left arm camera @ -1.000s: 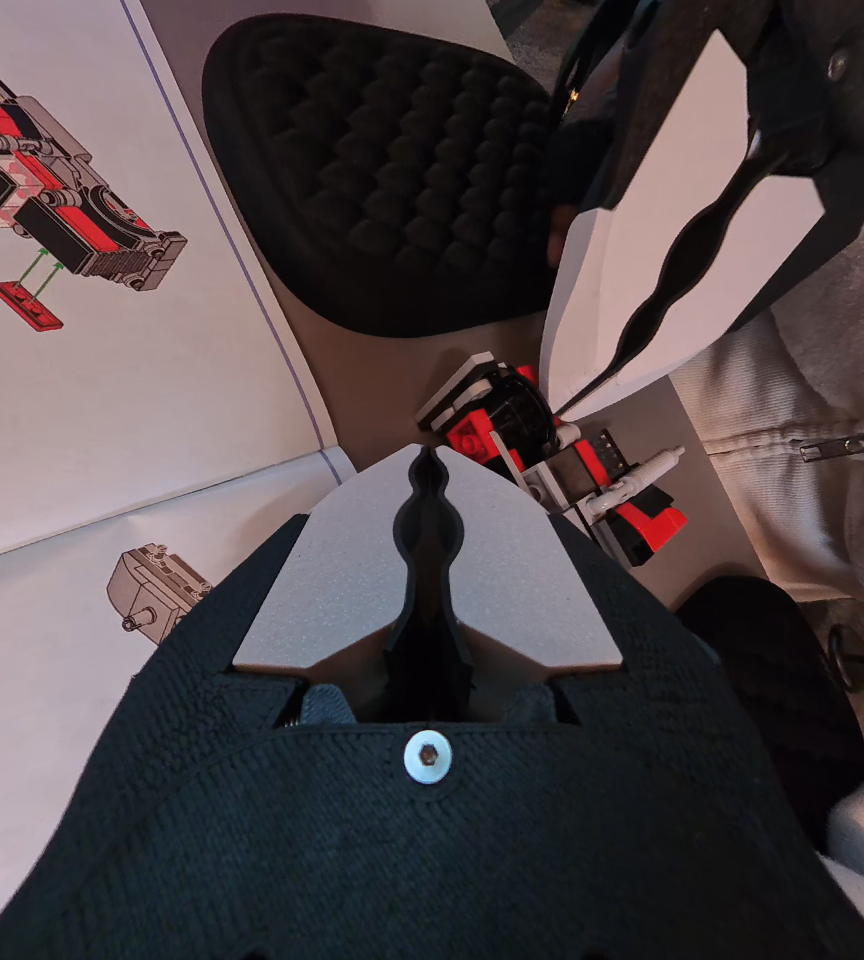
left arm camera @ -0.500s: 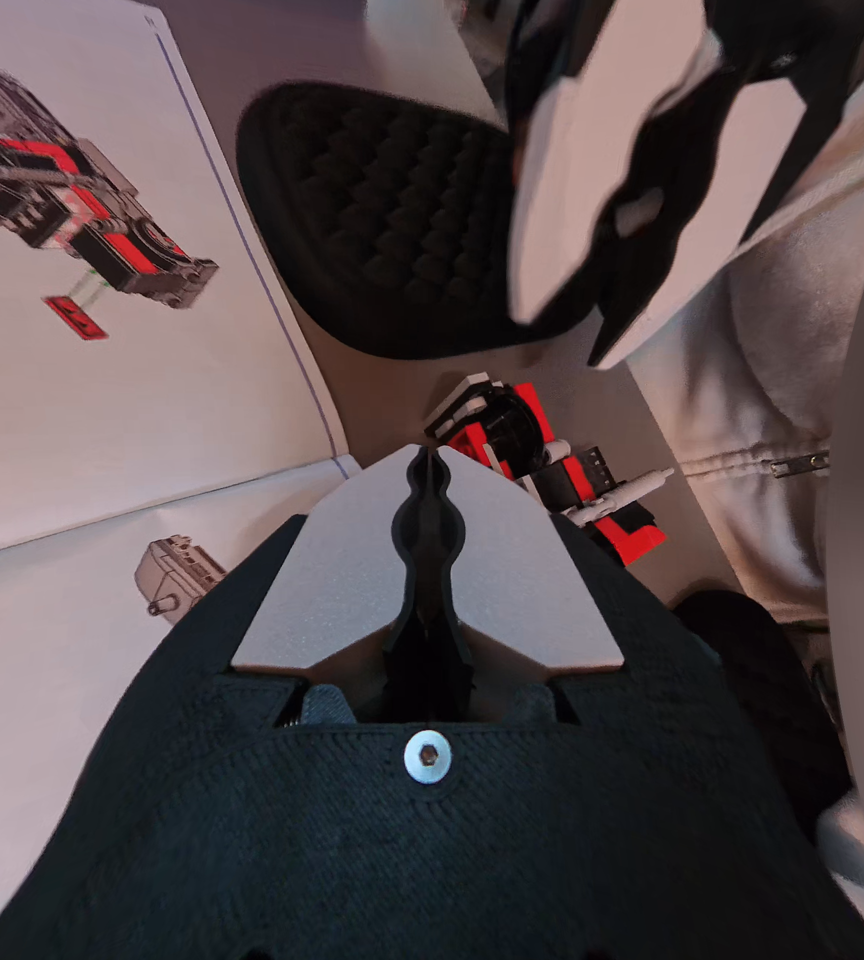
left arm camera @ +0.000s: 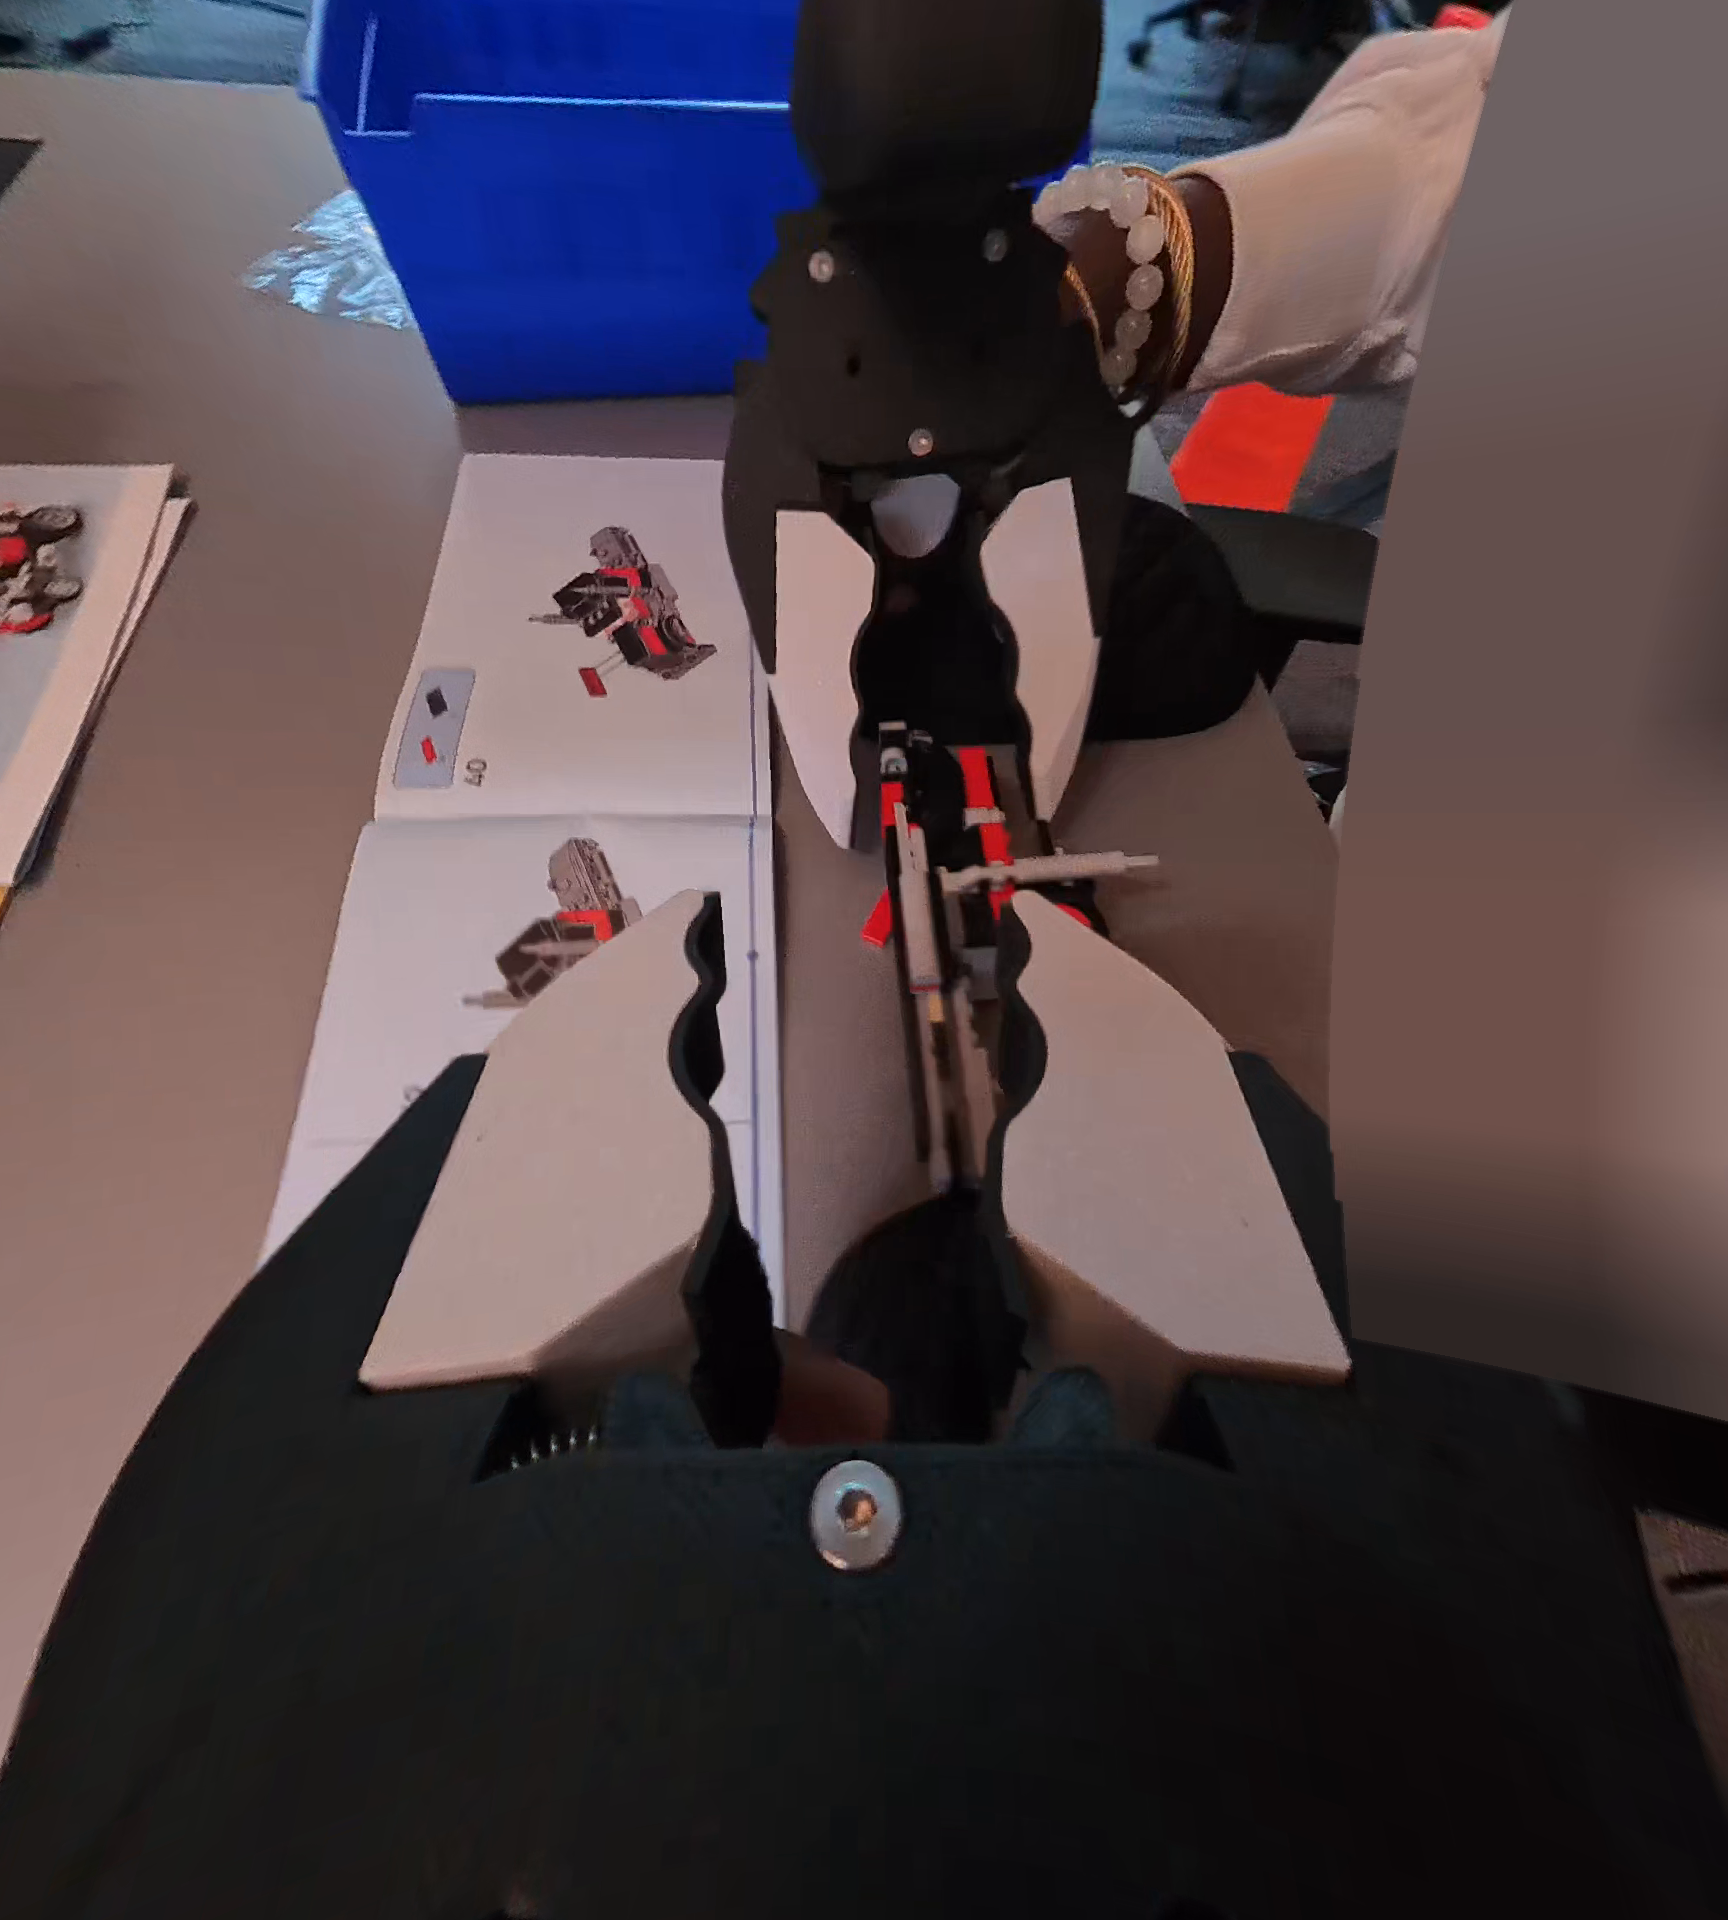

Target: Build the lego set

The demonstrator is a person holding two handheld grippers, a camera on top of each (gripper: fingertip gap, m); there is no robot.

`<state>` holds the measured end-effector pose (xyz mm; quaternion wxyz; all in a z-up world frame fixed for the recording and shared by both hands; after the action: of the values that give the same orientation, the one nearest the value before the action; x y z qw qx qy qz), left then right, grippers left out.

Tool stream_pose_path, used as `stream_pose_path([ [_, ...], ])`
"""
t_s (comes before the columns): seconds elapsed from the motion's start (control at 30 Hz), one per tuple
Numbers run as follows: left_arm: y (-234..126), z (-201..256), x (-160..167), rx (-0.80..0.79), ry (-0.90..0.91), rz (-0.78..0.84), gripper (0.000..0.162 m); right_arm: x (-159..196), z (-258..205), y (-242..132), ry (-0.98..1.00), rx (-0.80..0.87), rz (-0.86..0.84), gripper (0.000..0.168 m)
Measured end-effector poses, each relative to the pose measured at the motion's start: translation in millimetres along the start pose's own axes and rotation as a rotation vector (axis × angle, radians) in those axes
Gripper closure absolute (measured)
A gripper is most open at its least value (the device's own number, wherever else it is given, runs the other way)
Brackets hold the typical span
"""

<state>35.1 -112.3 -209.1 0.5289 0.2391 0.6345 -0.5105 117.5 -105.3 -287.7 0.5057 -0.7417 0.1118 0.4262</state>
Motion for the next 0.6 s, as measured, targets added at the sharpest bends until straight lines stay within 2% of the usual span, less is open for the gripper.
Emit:
stream_pose_path([
  [0.1,-4.0,14.9,2.8,-0.084,-0.024,0.044,0.112,4.4,-1.7,6.0,-0.004,-0.045,-0.028,0.126],
  [0.2,-1.5,26.7,3.4,-0.159,-0.018,0.09,0.111,3.2,-2.5,5.7,0.055,-0.084,-0.016,0.127],
  [0.33,0.0,32.1,18.7,-0.248,-0.01,0.042,0.109,-7.5,1.0,0.1,0.321,-0.192,0.036,0.127],
  [0.4,-0.2,32.0,19.1,-0.272,-0.019,0.072,0.107,-15.2,6.0,-4.5,0.494,-0.265,0.074,0.127],
  [0.5,3.9,32.2,23.5,-0.277,-0.006,0.072,0.096,-20.9,12.7,-7.2,0.712,-0.39,0.088,0.127],
  [0.6,13.4,24.0,35.6,-0.324,0.064,-0.021,0.089,-22.6,18.4,-6.4,0.847,-0.494,0.088,0.127],
])
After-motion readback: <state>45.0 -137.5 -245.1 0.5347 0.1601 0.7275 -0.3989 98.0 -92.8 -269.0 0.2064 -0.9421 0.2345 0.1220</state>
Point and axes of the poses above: each gripper's, where its closed fingertips meet, y out along the fingers, x out of its underside, z = x × y across the jaws, the point moved 1 cm from there along -y, back along the fingers, and after that the axes turned 6 degrees about z, right-handed, at the moved point
